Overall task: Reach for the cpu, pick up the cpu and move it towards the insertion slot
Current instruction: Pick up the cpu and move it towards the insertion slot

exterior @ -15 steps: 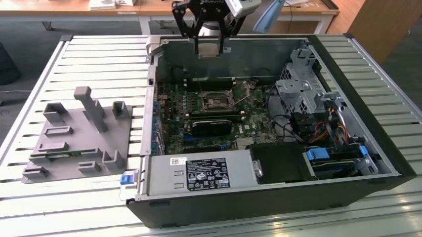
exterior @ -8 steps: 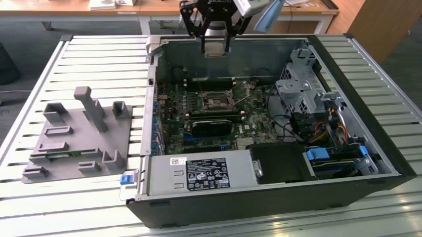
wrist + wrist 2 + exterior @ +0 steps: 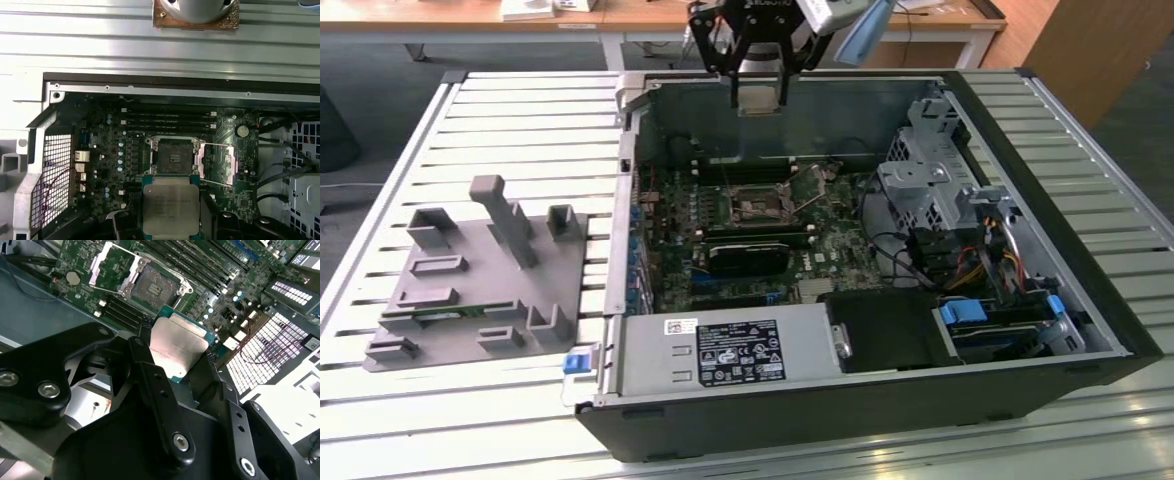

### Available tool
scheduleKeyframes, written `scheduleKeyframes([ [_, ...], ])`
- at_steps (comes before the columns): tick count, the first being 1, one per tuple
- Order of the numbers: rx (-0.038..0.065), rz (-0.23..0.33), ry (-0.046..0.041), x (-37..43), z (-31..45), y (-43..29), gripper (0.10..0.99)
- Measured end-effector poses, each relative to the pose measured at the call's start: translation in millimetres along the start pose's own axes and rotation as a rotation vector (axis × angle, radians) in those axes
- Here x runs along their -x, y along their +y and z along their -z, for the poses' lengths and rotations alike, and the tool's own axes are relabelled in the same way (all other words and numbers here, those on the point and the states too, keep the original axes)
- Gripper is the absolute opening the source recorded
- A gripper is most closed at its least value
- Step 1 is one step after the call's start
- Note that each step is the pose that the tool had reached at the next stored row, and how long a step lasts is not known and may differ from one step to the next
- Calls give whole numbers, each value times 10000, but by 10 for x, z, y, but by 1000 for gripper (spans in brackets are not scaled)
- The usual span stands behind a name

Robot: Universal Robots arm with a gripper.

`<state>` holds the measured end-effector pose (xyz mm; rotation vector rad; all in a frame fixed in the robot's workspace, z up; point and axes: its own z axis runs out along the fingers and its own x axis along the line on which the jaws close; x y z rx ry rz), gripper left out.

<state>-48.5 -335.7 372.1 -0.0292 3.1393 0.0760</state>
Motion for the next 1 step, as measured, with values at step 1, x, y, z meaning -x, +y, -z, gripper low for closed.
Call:
scheduleKeyframes([
  [1, 0, 0, -1, 0, 0, 0, 545],
])
